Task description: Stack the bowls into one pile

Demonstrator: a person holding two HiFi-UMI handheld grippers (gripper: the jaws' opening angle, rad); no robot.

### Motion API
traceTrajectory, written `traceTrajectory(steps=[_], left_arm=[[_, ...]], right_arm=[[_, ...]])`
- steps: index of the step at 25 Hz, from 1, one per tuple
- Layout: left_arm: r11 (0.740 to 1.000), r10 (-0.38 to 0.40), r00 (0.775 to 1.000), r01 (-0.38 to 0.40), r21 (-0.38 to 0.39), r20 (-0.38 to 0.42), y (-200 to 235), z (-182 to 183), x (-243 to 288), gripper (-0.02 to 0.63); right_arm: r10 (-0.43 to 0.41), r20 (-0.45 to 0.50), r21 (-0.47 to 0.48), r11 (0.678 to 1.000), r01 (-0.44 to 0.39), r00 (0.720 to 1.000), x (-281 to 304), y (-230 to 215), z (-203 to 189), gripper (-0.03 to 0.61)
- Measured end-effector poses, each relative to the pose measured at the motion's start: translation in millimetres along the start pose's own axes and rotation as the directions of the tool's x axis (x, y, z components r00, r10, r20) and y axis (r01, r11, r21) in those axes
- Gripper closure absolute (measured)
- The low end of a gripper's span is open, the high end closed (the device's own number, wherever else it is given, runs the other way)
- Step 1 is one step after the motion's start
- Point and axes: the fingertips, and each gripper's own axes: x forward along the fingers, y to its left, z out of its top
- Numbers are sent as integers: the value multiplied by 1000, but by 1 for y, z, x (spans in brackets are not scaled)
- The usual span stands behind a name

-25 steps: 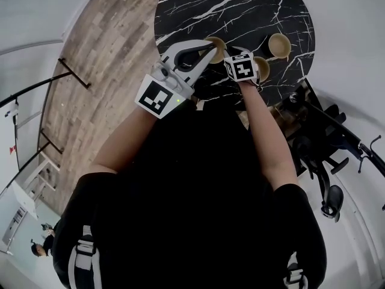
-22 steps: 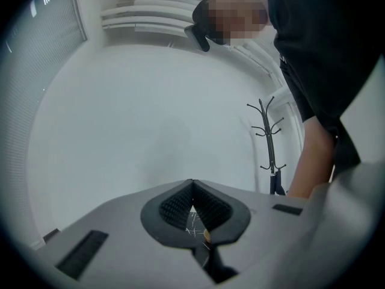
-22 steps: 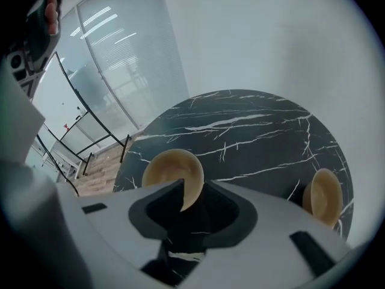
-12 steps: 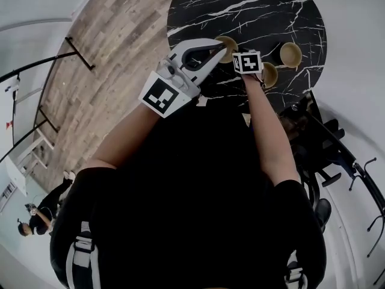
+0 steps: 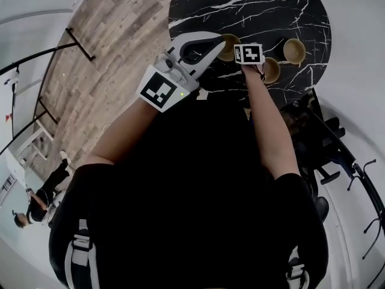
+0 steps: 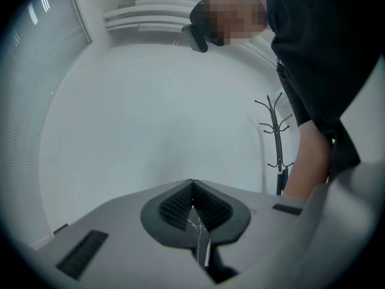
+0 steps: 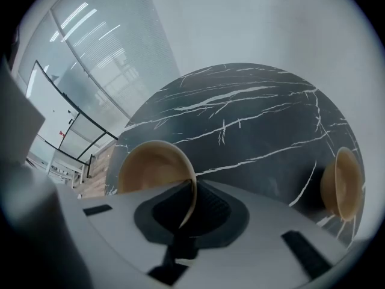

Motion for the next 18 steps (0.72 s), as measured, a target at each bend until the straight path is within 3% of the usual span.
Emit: traceTrajectory(steps=[9,18], left_arm=[[999,-47,999,47,-3,16,-14,10,0,611],[986,-166,985,164,29,54,-35,23,12,611]], right_arm=[[46,42,147,988,-51,998,-26,-3,3,566],[-22,122,289,957,-15,992,-77,-38,-7,566]])
